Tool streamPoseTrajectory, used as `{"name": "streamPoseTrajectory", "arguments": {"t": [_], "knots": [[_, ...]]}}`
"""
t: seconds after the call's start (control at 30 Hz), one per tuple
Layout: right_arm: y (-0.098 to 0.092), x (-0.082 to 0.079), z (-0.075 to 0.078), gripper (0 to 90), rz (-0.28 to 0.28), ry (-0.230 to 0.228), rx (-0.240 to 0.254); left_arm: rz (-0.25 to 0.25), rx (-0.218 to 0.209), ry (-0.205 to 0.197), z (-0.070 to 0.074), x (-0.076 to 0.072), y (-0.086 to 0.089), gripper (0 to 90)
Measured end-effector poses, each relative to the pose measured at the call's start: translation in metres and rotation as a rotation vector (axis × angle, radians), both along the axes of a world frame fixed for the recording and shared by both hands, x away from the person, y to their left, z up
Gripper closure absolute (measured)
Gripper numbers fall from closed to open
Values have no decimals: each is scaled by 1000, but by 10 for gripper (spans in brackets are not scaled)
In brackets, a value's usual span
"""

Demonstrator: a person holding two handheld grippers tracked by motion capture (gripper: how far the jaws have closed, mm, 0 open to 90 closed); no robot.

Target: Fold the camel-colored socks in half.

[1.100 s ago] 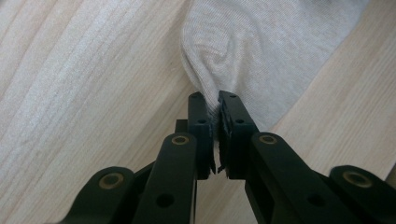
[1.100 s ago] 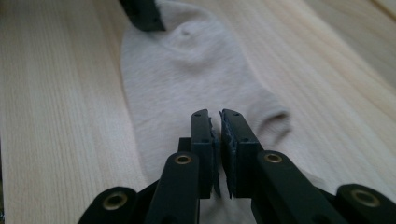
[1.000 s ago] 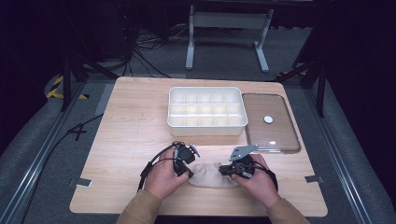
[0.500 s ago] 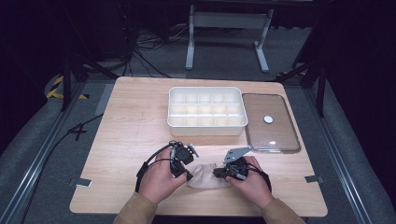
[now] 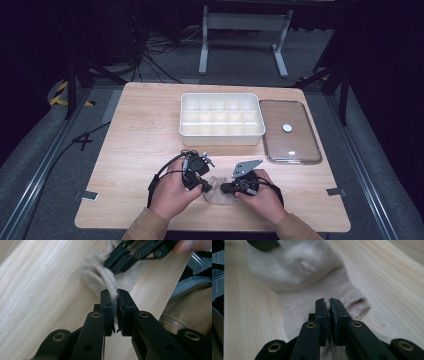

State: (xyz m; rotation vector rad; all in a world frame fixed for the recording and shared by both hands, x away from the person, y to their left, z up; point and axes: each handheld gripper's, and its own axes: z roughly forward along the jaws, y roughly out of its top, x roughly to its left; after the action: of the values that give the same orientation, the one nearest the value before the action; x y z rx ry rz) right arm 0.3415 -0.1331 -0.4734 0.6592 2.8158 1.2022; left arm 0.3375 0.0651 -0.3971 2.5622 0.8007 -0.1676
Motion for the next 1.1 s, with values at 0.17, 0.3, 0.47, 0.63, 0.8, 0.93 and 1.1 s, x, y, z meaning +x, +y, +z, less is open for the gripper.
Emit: {"name": "streamPoseTrajectory", "arguments": {"t": [0.17,0.3,0.47,0.63,0.8,0.93,1.1], "knots": [[10,-1,-3,829,44,-10,31,-33,6,-13,-2,-2,-11,841],[9,-2,-1,797,56,-30,39,-20,-4,-13,0,0,-9,841],[-20,-3,17,831,-28,-47,5,-1,3,-6,4,2,-5,841],[-51,-3,25,853,-99,0,-62,7,-2,3,6,5,-8,841],[-45,-4,10,858,-82,16,-106,-4,-19,5,8,6,-13,840],[-40,-3,7,868,-63,19,-73,-8,-43,-4,7,9,-18,839],[-36,-3,4,872,-51,20,-34,-23,-62,-7,2,11,-29,840]]}}
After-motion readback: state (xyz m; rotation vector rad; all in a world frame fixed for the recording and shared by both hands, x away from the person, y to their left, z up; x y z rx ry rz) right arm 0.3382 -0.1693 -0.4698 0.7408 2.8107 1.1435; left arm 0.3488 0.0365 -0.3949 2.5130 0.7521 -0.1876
